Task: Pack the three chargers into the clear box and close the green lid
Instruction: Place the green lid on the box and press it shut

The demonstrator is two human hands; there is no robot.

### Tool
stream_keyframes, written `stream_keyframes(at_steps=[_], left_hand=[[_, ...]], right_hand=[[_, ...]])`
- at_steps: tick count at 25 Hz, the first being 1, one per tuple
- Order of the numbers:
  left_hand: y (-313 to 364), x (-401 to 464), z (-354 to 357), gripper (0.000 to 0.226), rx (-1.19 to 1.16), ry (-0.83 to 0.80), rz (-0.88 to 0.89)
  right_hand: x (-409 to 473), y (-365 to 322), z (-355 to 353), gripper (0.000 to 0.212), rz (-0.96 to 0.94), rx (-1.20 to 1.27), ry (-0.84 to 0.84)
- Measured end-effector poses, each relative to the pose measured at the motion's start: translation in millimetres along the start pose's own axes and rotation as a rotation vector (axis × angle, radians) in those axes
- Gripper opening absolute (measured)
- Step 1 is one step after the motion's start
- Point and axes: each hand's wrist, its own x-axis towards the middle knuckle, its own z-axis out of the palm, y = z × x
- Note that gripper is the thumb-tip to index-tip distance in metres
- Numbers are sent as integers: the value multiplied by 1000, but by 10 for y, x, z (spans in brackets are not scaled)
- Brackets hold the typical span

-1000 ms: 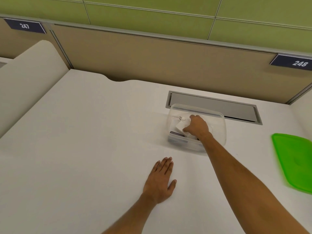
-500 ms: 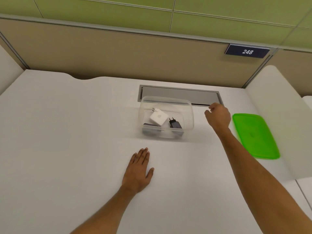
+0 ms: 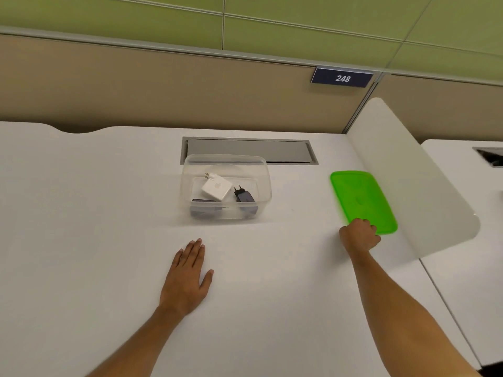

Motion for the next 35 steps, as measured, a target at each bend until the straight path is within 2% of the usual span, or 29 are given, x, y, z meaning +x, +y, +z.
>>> stream_keyframes(at_steps=[10,17,20,25,29,32,35], left_hand=[[49,-9,-57,79,-16,-18,-19],[57,-11,-81,83,-6,-33,-11],[60,-7,-79,86,-4,-23,12],[57,35,-129,78,-81,48,-2],[127,192,-375,71,-240,219,-35],[193,458,-660,66,-422,338,-107],[248,750,-912,65,-623,360,-237]], right_hand=[[-41,21,-1,27,-48,111,109],[36,-256,-443,26,-72,499,417],[60,-376,-686,24,-62,610,495],[-69,-651,-1110,22,-157,755,565],[-269,-897,-1530,25,-214,889,629],[-388,-1079,-1778,25,-241,1032,597],[-470,-1269,-1889,23,-290,1212,375]])
